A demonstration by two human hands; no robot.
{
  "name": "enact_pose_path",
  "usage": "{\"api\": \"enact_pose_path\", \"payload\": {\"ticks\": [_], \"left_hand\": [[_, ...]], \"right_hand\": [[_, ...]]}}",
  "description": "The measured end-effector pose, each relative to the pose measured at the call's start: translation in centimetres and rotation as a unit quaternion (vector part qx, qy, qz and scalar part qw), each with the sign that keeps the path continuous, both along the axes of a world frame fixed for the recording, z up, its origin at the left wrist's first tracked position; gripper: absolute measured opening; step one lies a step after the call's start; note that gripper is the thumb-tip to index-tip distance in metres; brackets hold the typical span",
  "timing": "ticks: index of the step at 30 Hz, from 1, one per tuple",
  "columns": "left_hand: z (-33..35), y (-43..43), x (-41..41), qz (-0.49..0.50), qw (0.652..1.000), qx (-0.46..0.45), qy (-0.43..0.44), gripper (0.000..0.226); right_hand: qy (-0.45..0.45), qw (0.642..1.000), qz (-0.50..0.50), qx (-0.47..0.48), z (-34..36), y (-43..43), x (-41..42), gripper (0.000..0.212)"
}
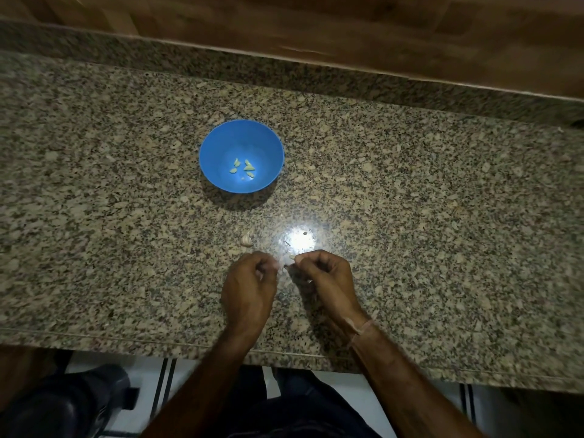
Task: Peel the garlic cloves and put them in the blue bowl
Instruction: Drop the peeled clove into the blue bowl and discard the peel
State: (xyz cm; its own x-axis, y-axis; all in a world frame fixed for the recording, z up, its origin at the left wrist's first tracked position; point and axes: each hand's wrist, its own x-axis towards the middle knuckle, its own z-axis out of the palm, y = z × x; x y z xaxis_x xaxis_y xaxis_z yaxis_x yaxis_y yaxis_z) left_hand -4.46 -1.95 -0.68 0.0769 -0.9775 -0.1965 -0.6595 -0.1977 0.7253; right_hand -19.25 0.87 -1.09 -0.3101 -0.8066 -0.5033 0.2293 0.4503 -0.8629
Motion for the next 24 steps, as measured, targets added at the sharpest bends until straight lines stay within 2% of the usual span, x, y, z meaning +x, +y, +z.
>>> {"api": "enact_pose_path", "payload": {"ticks": [2, 4, 6, 8, 10, 13, 16, 20, 22, 24], "left_hand": [[0.0, 0.1, 0.2, 0.001, 1.0, 0.0, 0.006, 0.012], [0.1, 0.2, 0.5, -0.012, 0.998, -0.008, 0.056, 0.015], [0.6, 0.3, 0.6, -0.039, 0.993, -0.022, 0.113, 0.02], [1.0, 0.6, 0.7, -0.042, 0.988, -0.029, 0.146, 0.017], [1.1, 0.9, 0.9, -0.023, 0.986, -0.02, 0.166, 0.011], [0.6, 1.2, 1.9, 0.0, 0.988, -0.032, 0.153, 0.008], [-0.7, 0.5, 4.1, 0.052, 0.989, -0.072, 0.122, 0.013], [-1.8, 0.4, 6.7, 0.081, 0.992, -0.085, 0.053, 0.034], [-1.7, 1.4, 6.7, 0.071, 0.991, -0.096, 0.054, 0.036], [-1.6, 2.6, 5.7, 0.025, 0.994, -0.083, 0.065, 0.032]], "right_hand": [[0.009, 1.0, 0.008, 0.004, 0.0, 0.1, 0.0, 0.008], [0.011, 1.0, 0.02, 0.006, 0.2, 0.0, 0.1, 0.009], [-0.039, 0.999, 0.019, 0.007, 0.6, 0.0, 0.6, 0.012], [-0.077, 0.997, 0.026, 0.001, 0.9, 0.0, 1.1, 0.018], [-0.065, 0.996, 0.055, -0.007, 1.0, 0.0, 1.4, 0.018], [0.028, 0.995, 0.089, -0.03, 1.2, 0.3, 1.2, 0.009], [0.176, 0.978, 0.09, -0.063, 1.0, 1.3, 0.6, 0.028], [0.376, 0.912, 0.156, -0.053, -0.6, 3.2, 0.0, 0.044], [0.415, 0.894, 0.165, -0.042, -1.1, 3.4, 0.5, 0.042], [0.408, 0.899, 0.155, -0.042, -1.0, 2.5, 1.5, 0.042]]}}
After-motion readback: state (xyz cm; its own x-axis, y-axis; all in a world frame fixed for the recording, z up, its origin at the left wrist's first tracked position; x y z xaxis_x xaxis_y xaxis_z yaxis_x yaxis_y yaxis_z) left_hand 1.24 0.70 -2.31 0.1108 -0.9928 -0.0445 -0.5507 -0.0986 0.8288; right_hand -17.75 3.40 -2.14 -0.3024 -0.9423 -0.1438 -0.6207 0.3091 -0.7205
